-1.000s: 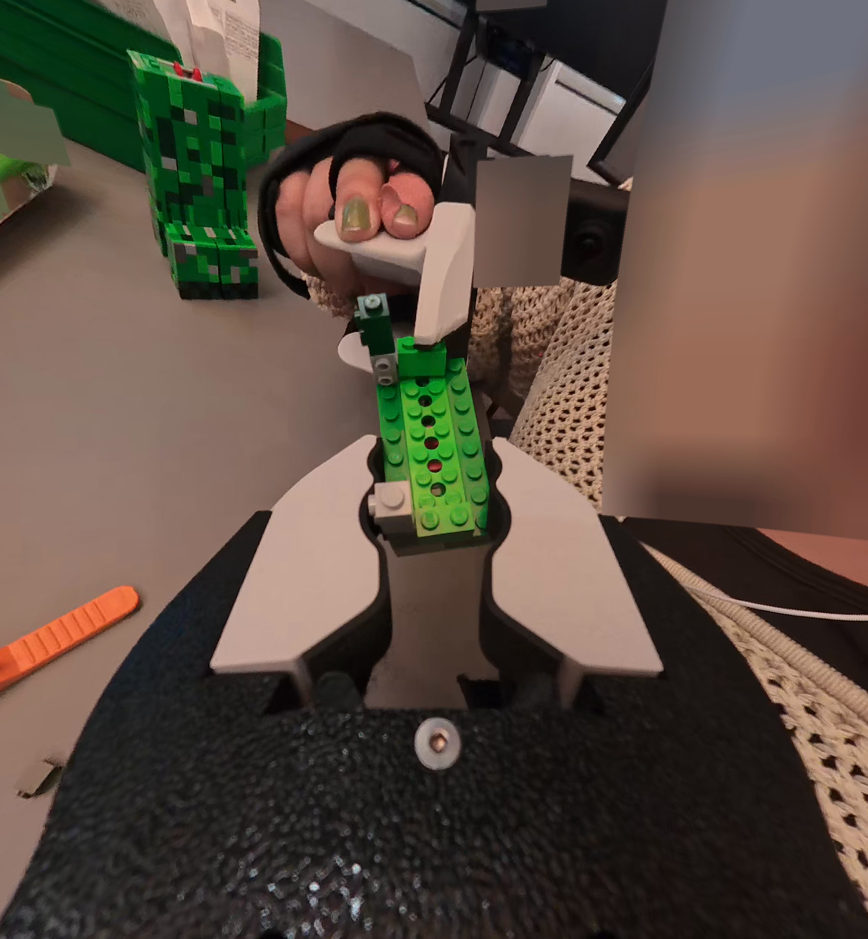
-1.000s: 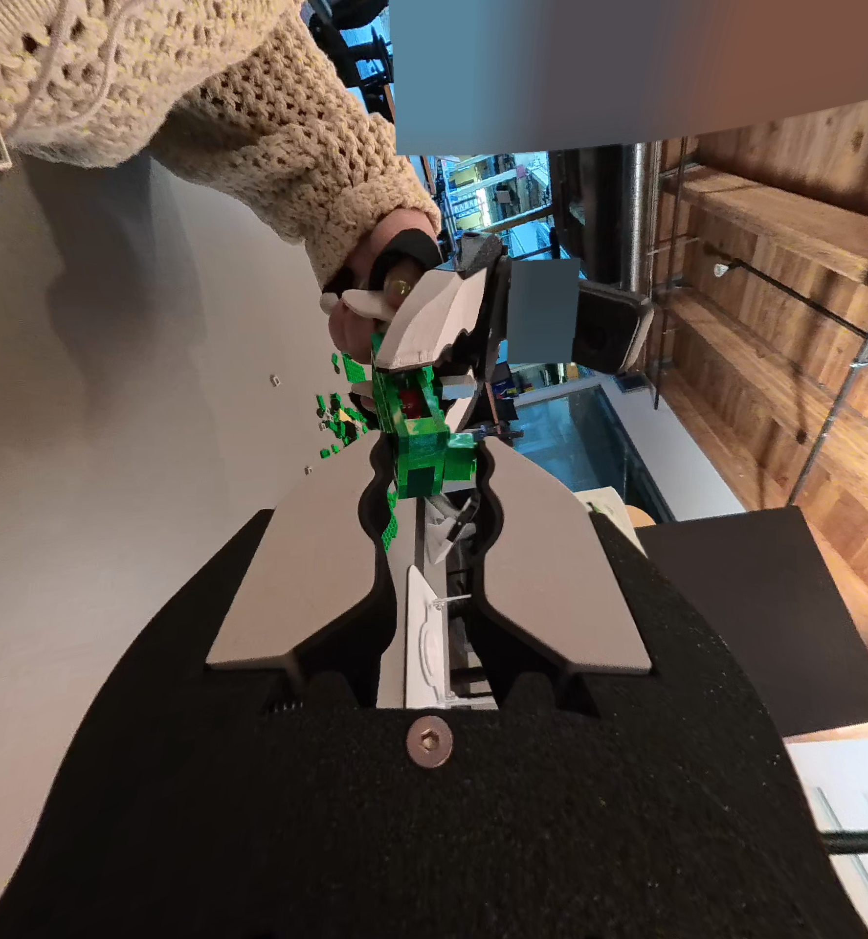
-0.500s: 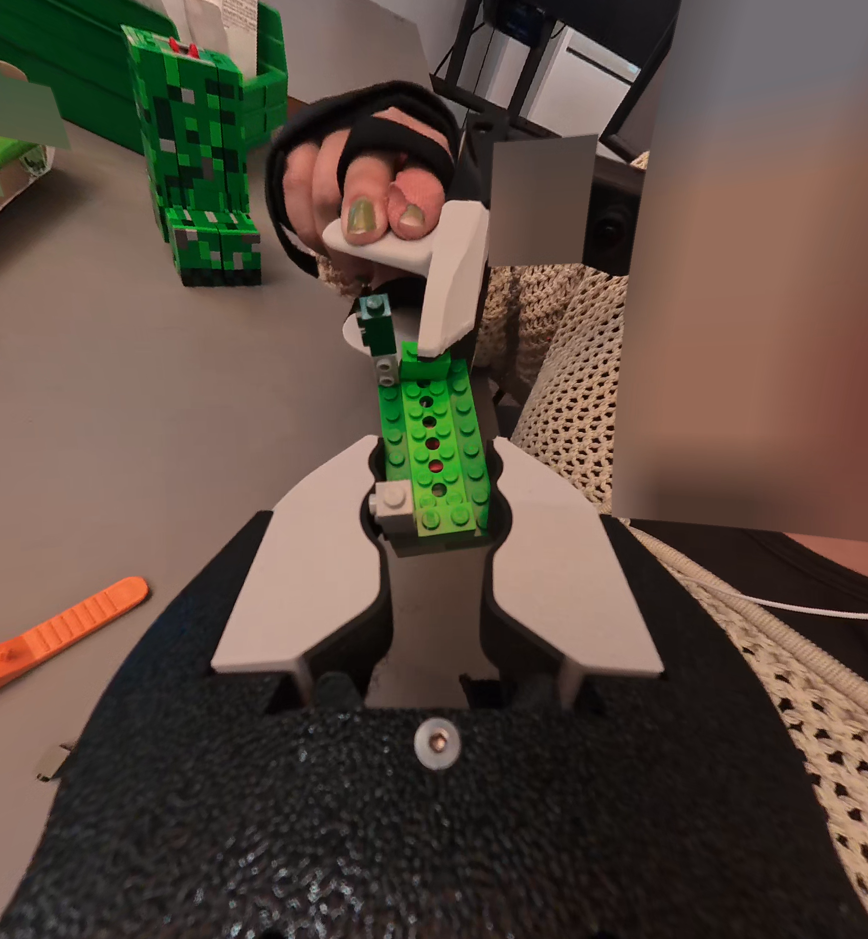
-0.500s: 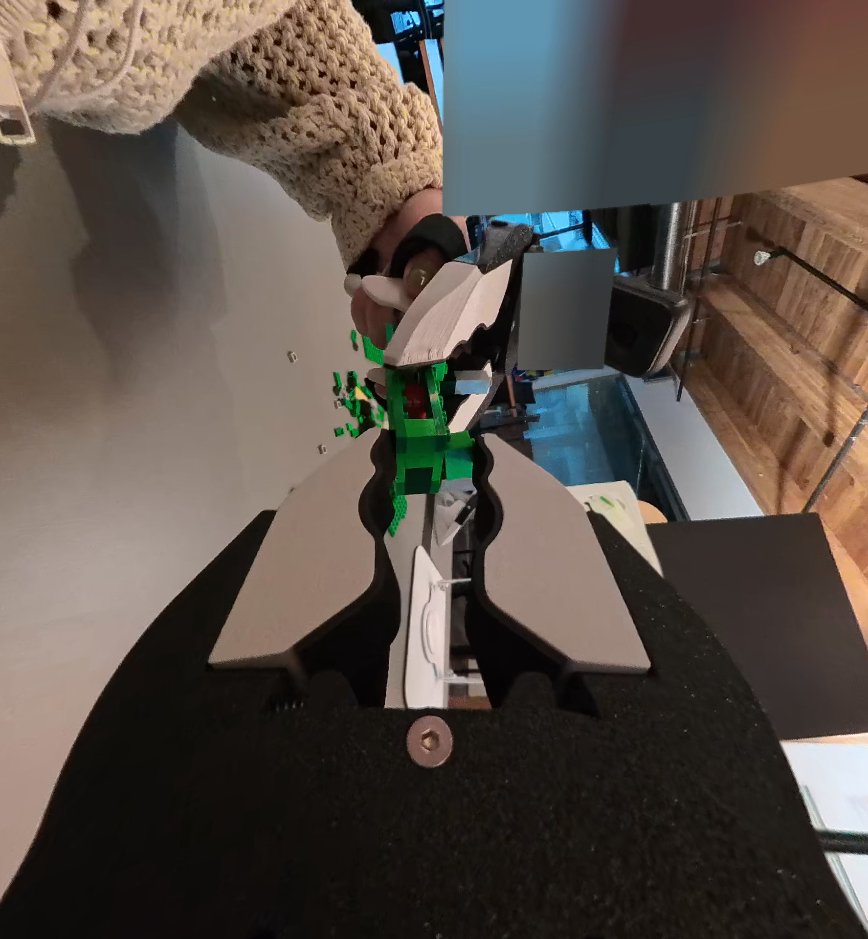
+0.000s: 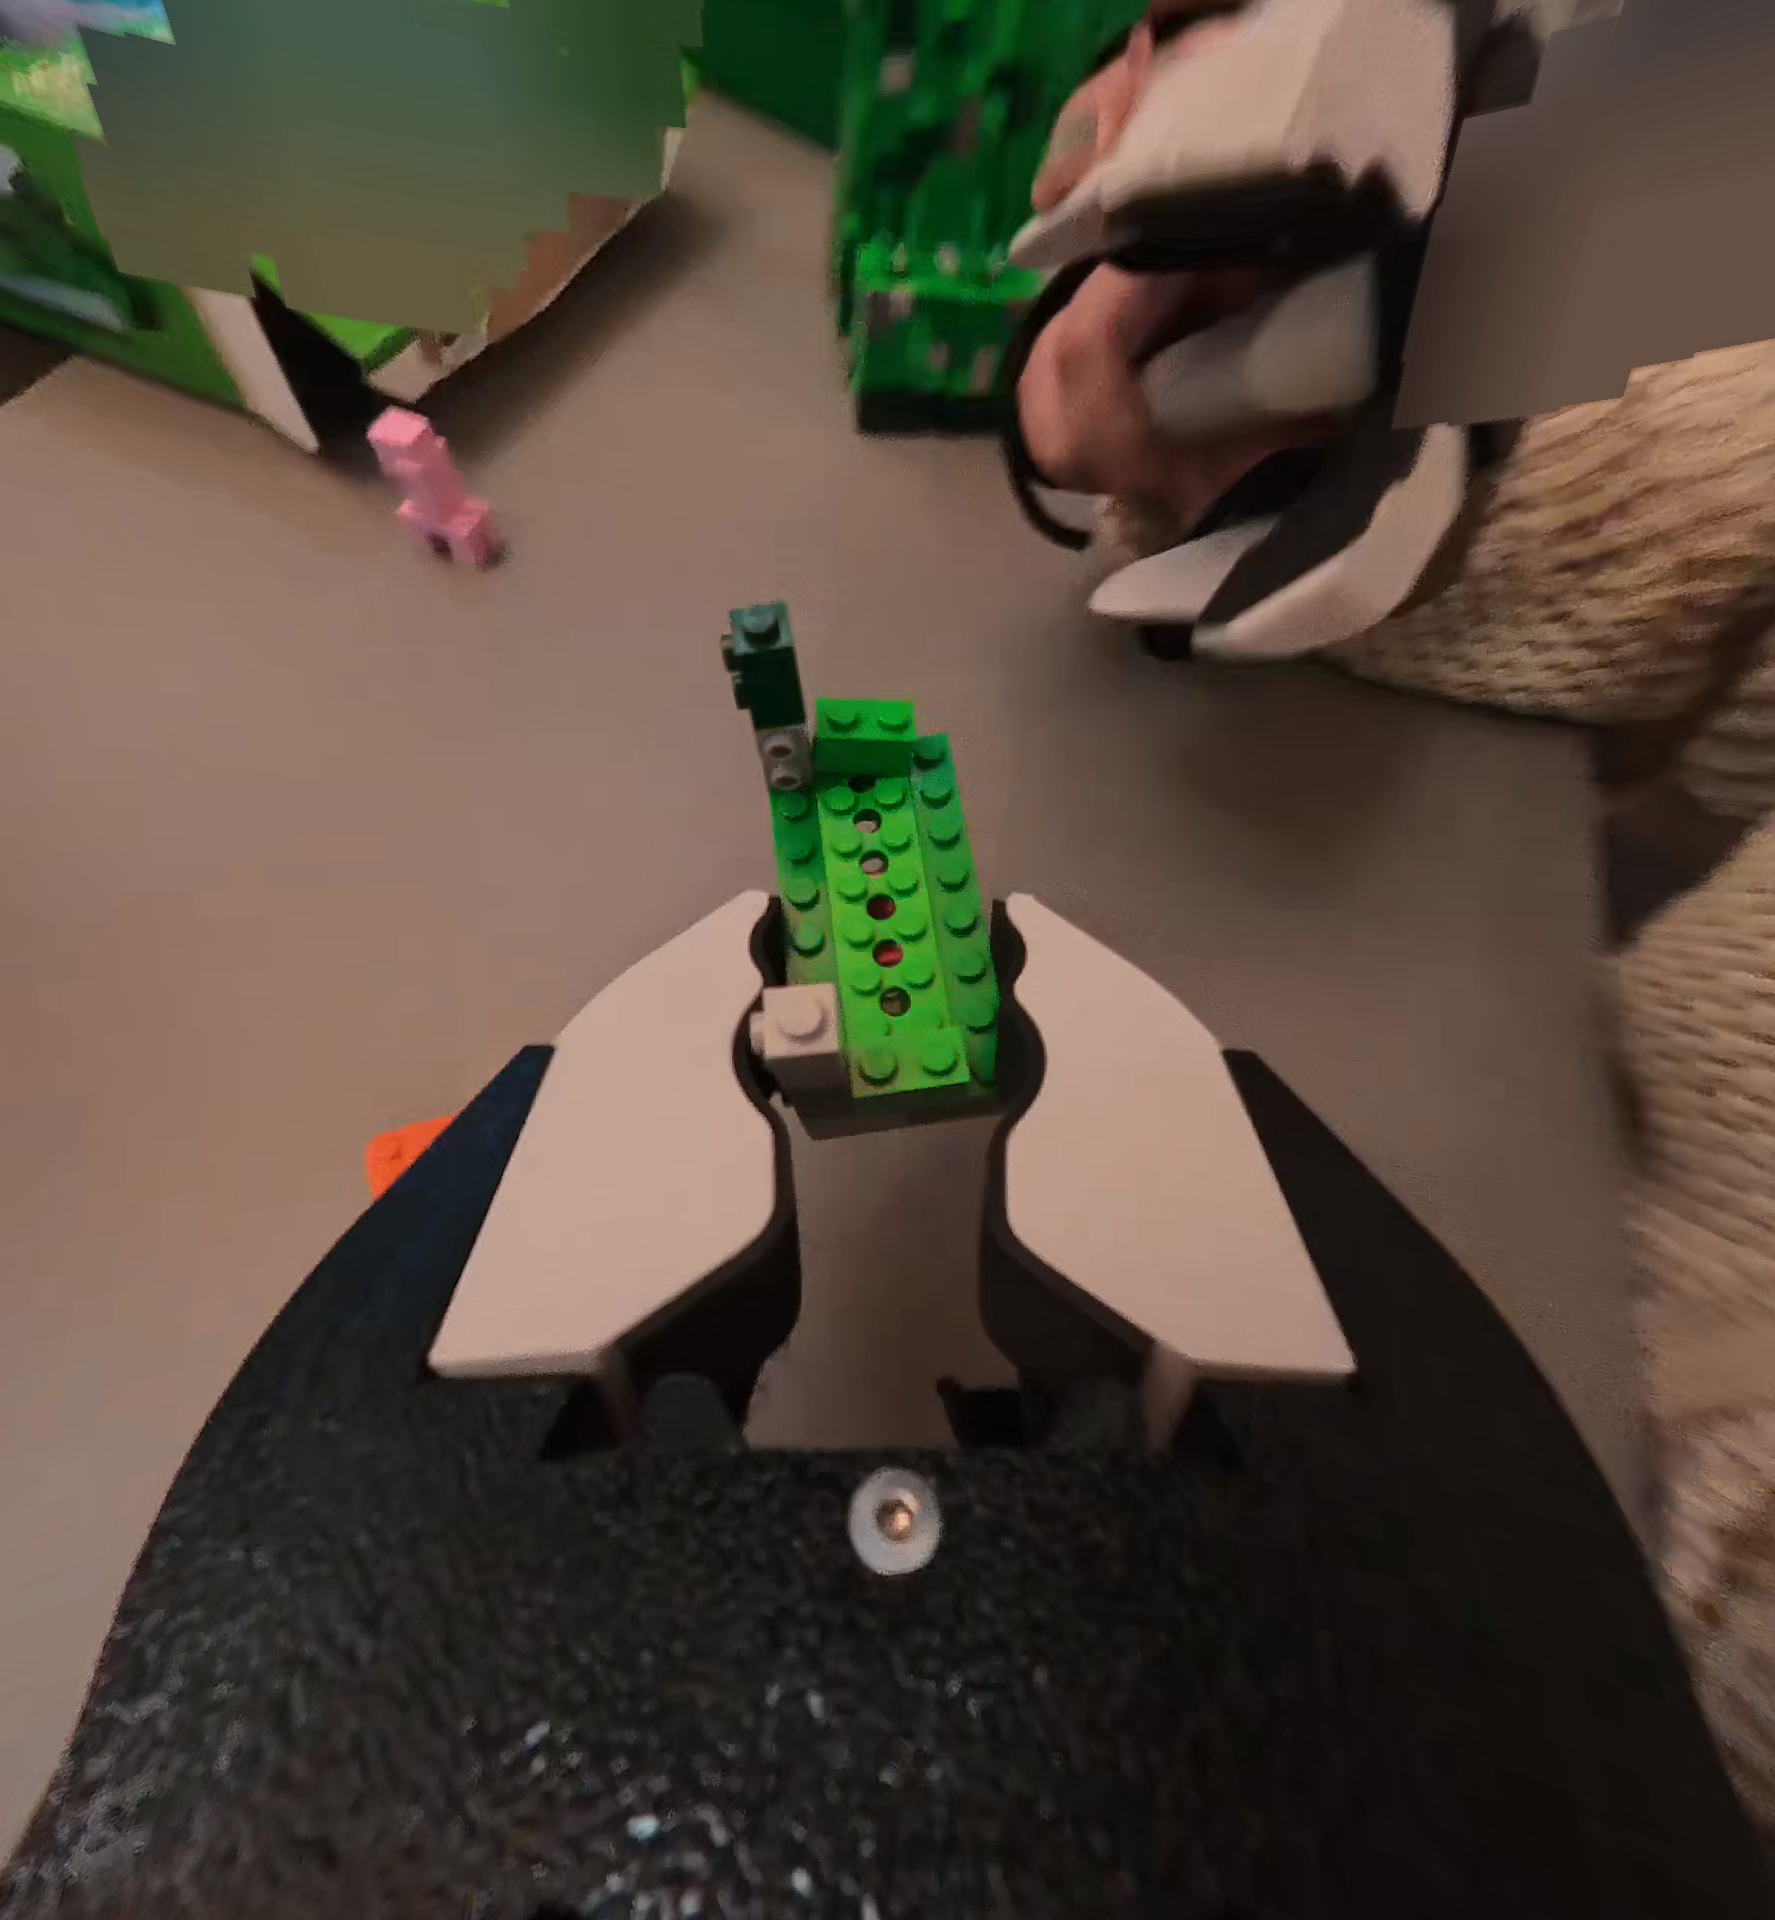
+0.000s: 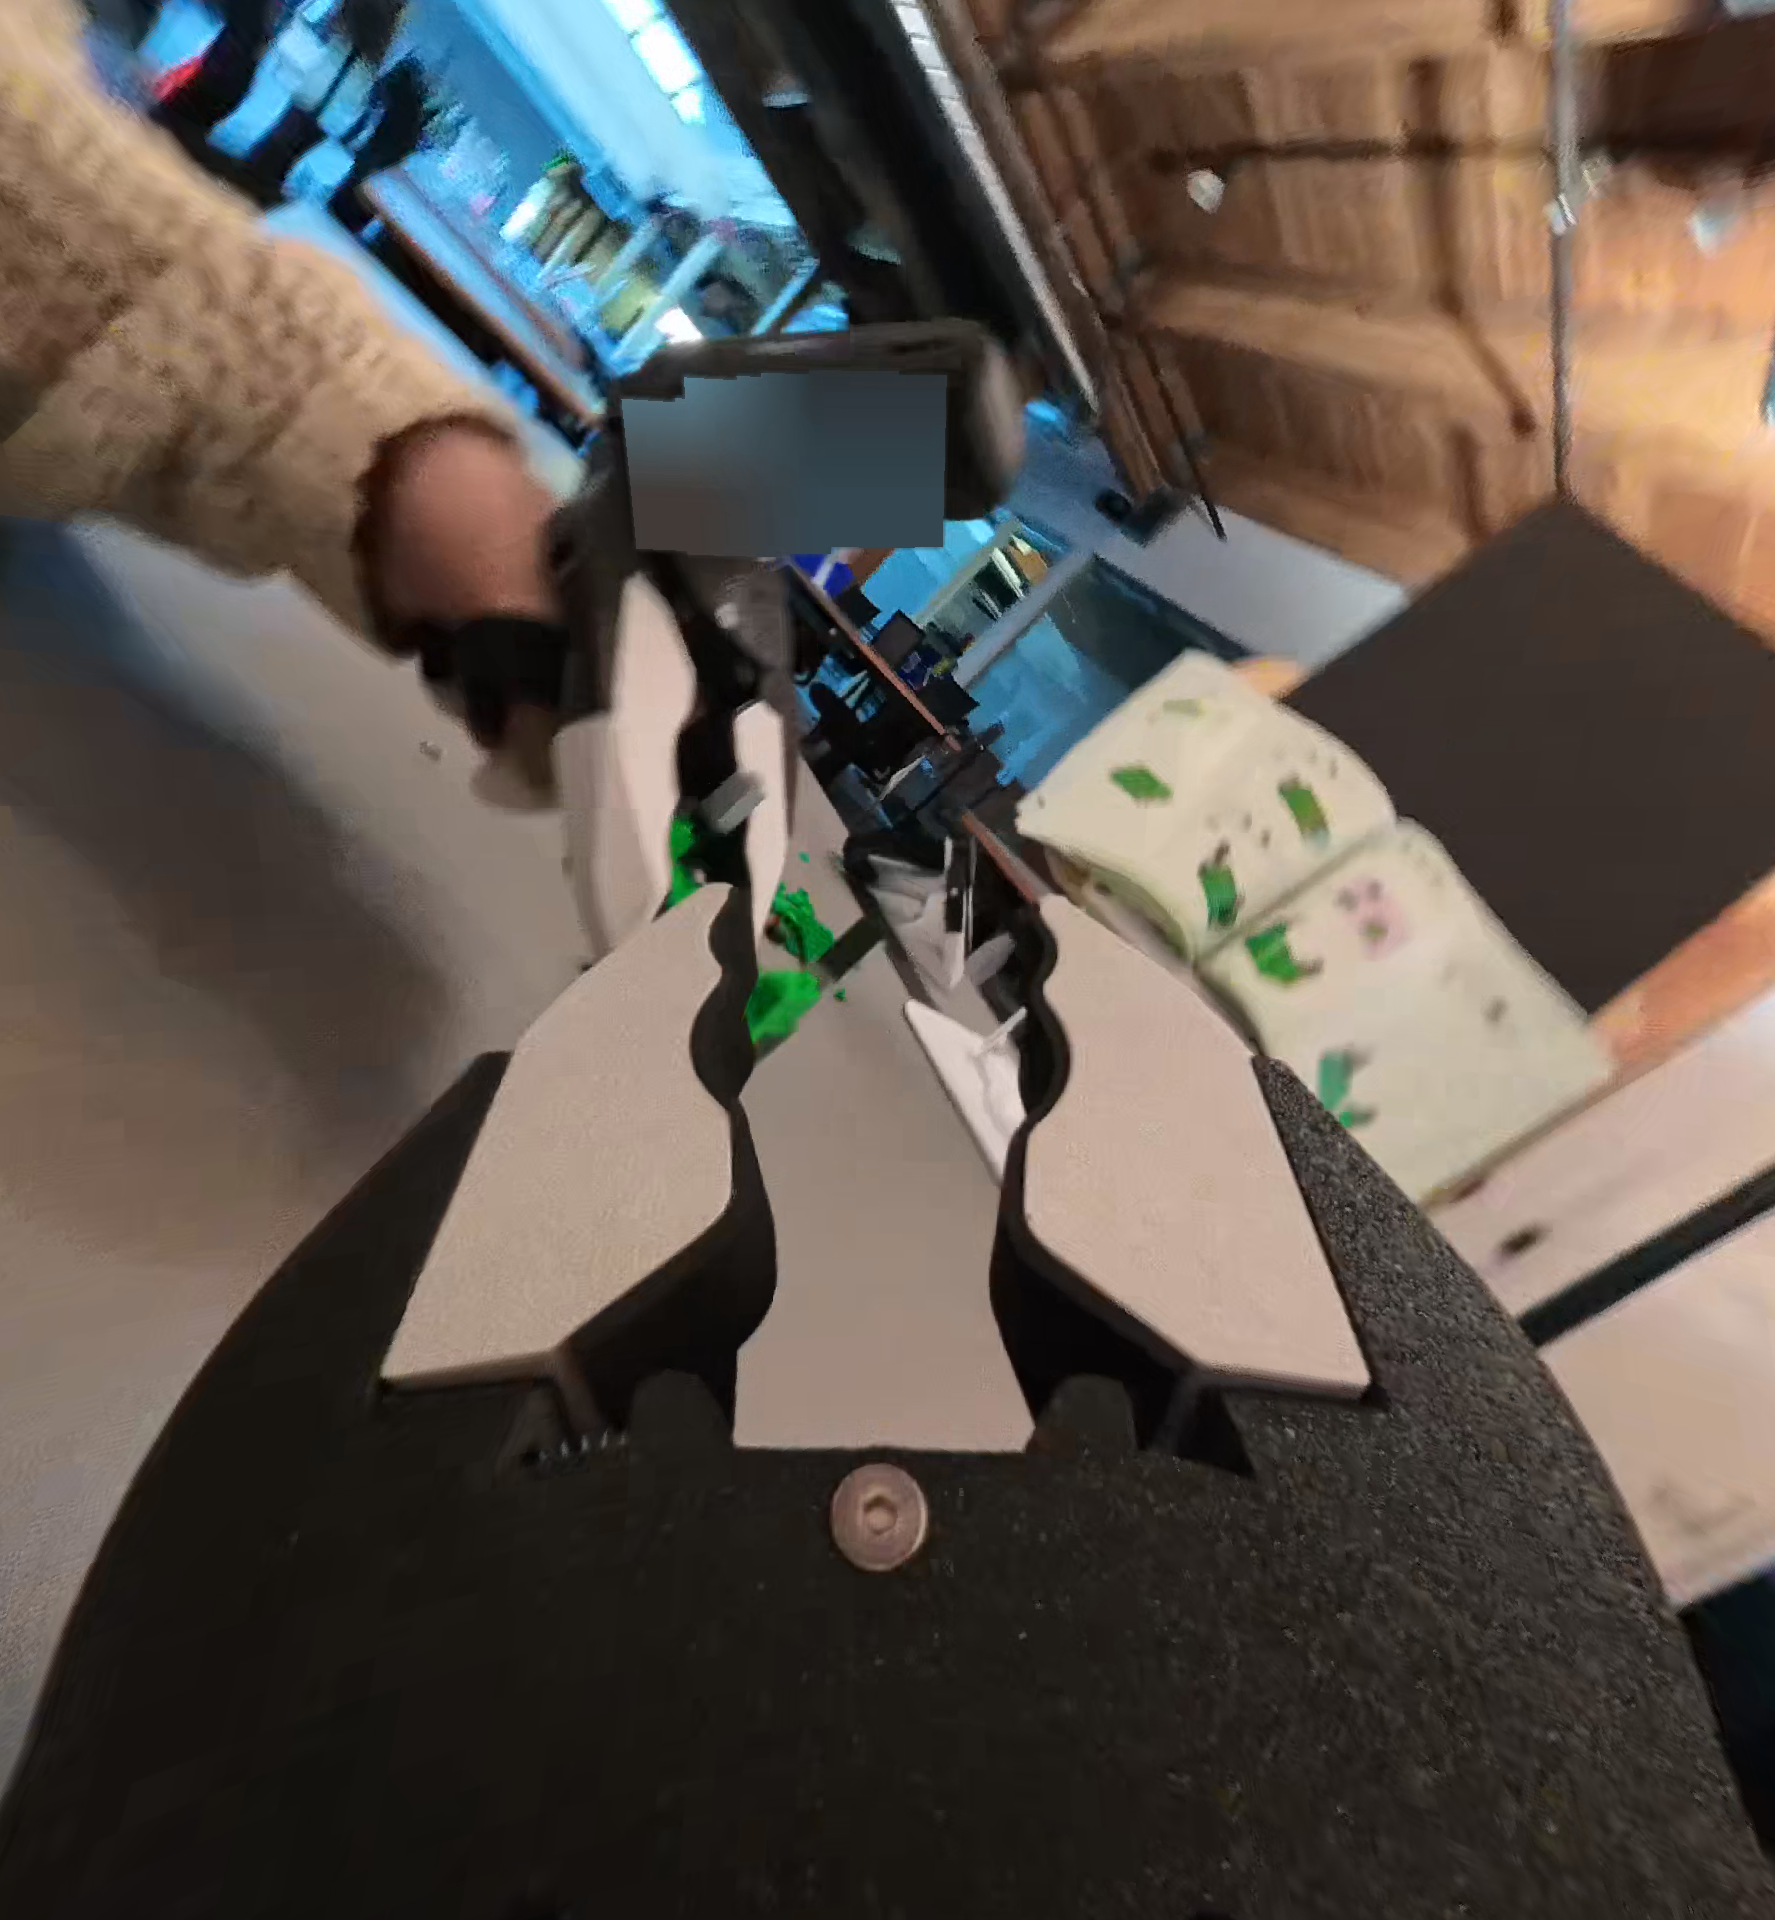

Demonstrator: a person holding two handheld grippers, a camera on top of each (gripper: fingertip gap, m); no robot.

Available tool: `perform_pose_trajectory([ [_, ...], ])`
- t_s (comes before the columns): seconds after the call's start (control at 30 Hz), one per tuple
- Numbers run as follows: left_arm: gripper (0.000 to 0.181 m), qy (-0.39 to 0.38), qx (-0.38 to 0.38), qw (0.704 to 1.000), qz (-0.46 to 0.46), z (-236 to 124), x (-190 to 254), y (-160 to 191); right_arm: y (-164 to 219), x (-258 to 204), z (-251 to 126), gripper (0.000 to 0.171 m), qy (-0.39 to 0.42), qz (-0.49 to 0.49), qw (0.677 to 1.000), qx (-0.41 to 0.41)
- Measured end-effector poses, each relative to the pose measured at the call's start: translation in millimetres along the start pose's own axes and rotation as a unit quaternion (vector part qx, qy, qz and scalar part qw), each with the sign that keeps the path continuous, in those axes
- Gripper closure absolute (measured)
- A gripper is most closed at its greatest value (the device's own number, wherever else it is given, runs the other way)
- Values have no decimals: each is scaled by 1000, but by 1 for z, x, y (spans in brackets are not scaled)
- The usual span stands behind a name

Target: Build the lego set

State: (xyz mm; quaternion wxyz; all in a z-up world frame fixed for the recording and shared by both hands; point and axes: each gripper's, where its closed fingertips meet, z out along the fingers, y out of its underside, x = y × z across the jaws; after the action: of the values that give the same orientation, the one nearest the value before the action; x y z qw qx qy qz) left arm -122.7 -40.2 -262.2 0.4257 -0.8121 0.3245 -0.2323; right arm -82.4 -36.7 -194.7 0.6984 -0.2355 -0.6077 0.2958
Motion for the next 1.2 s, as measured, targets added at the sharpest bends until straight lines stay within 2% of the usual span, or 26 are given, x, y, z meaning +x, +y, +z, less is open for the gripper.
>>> perform_pose_trajectory([
  [0.1, 144, -56, -46, 997, 18, 39, -18, 15, 29, 20, -6, 129, 57, 110, 992, -19],
  [0.2, 144, -72, -84, 994, 17, 70, -26, 29, 61, 35, -12, 136, 108, 140, 981, -77],
  [0.27, 143, -70, -82, 994, 2, 81, -27, 30, 75, 38, -13, 137, 120, 145, 976, -108],
  [0.4, 139, -70, -76, 995, -3, 85, -29, 28, 86, 41, -14, 139, 134, 154, 970, -132],
  [0.5, 110, -68, -80, 994, -11, 83, -25, 30, 90, 45, -18, 139, 149, 157, 966, -140],
  [0.57, 98, -70, -89, 993, -9, 76, -21, 36, 93, 48, -20, 140, 159, 152, 965, -145],
  [0.7, 99, -40, -83, 996, -15, 64, -6, 43, 100, 46, -21, 146, 157, 154, 961, -169],
  [0.83, 100, -27, -84, 996, -9, 63, -1, 44, 106, 30, -21, 151, 117, 178, 953, -215],
  [0.87, 100, -27, -87, 996, -3, 63, 0, 44, 106, 22, -20, 160, 91, 197, 950, -225],
  [0.9, 101, -33, -89, 995, 5, 63, -2, 45, 107, 13, -20, 166, 65, 226, 942, -240],
  [1.03, 100, -55, -98, 993, 20, 69, -6, 43, 115, -10, -15, 163, 17, 365, 879, -307],
  [1.1, 99, -63, -99, 993, 19, 74, -10, 39, 122, -17, -13, 157, 18, 381, 858, -344],
  [1.2, 102, -82, -100, 991, 23, 79, -20, 34, 126, -20, -10, 151, 30, 369, 849, -376],
])
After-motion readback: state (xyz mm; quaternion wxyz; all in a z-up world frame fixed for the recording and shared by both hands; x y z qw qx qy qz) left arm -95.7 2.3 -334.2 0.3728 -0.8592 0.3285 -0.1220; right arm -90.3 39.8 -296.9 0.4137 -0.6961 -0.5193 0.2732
